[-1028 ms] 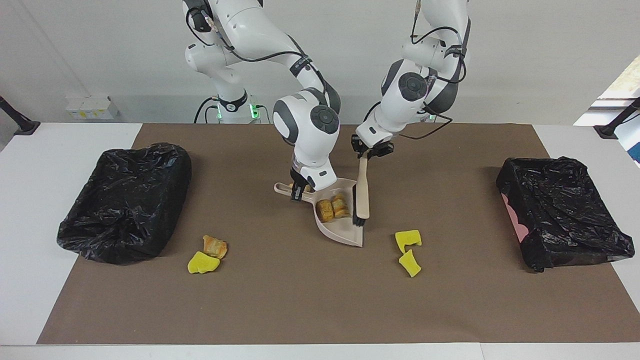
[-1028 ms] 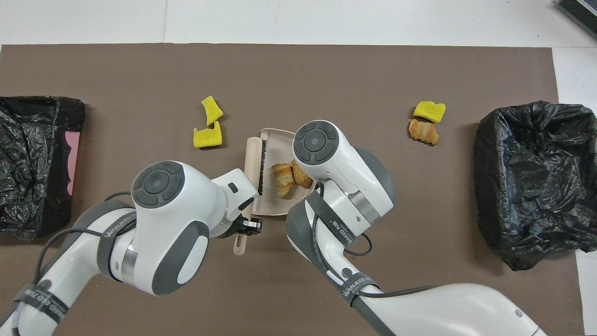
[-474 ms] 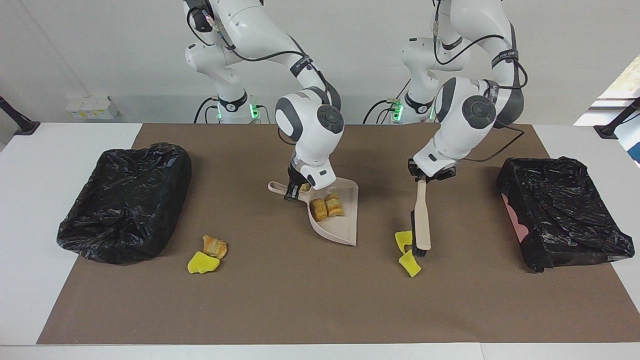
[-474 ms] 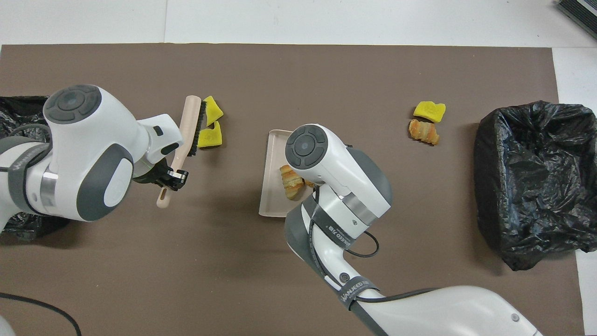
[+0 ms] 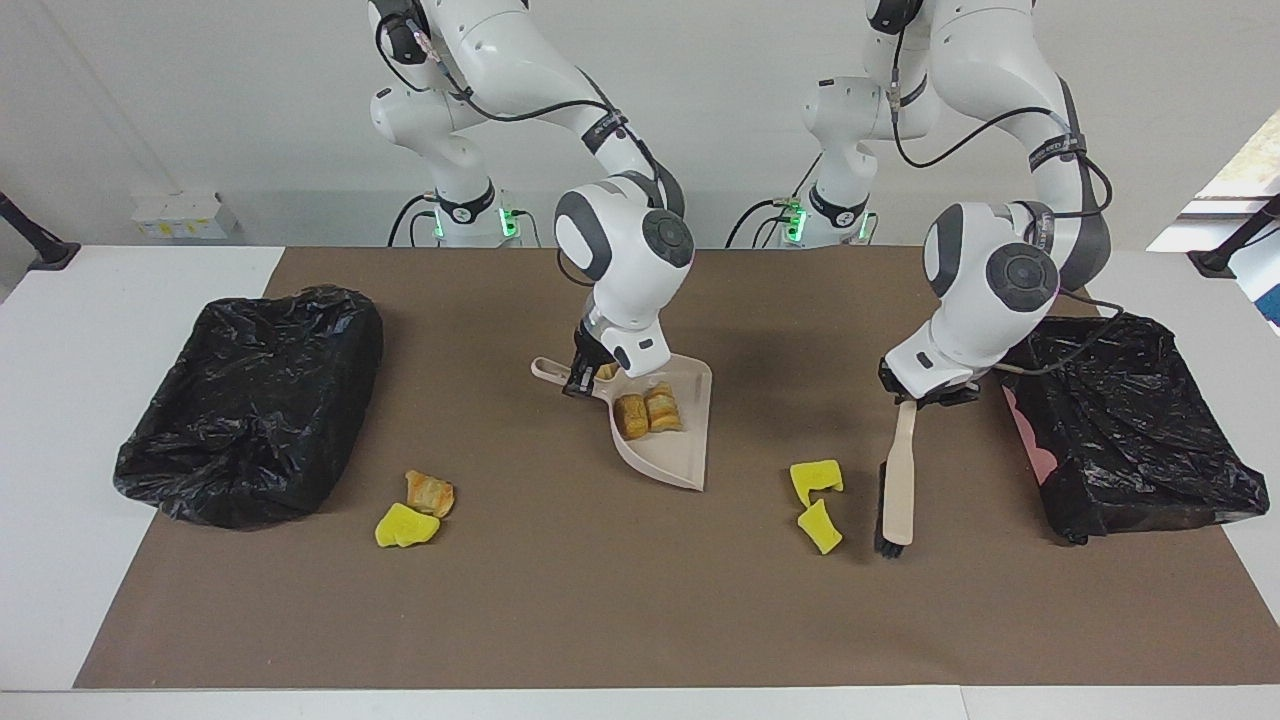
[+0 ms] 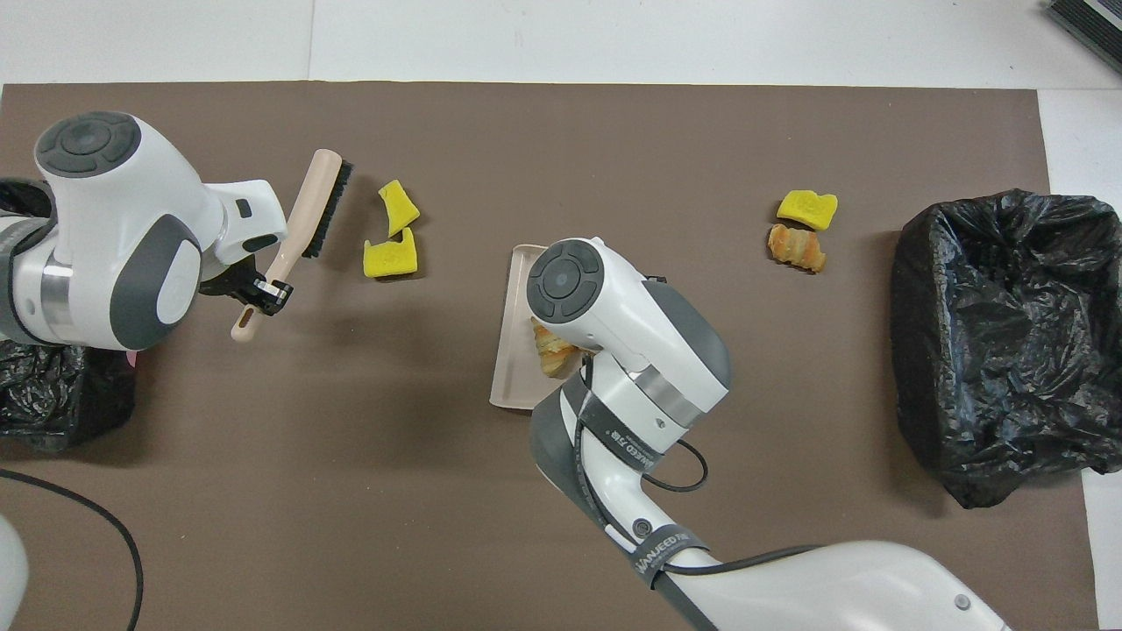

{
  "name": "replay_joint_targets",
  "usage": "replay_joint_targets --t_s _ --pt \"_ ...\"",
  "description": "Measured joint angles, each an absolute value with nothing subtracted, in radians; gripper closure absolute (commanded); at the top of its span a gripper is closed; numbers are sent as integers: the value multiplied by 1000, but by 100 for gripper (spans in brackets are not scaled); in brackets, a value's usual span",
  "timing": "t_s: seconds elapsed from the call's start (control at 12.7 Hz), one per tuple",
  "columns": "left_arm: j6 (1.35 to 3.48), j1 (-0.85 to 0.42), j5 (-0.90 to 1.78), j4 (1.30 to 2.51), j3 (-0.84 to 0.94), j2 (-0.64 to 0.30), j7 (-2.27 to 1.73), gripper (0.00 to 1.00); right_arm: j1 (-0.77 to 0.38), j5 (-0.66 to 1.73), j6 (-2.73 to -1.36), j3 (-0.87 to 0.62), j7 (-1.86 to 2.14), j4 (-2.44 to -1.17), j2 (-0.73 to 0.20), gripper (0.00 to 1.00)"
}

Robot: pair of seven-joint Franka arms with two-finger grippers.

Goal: Sweep and dump trash in bin
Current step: 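Sweep the yellow sponges into the dustpan with the left gripper's brush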

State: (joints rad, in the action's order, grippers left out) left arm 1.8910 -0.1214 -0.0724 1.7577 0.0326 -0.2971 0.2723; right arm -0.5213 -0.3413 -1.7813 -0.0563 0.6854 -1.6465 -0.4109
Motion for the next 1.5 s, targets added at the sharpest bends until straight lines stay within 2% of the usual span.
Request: replay_joint_targets --t_s 0.32,0.63,1.19,1.5 --pt "1905 -126 -73 1787 44 -295 323 100 -523 -341 -1776 -56 670 -1646 -411 100" --pt "1939 -145 -73 1895 59 -247 332 100 -525 -341 -1775 -56 656 -1647 -411 100" --pt "1946 -288 -30 2024 66 -158 327 100 -525 -333 -1777 -56 650 -1647 -411 100" --pt "1947 -390 57 2054 67 -131 216 100 -521 -307 -1797 -56 648 -1656 -411 100"
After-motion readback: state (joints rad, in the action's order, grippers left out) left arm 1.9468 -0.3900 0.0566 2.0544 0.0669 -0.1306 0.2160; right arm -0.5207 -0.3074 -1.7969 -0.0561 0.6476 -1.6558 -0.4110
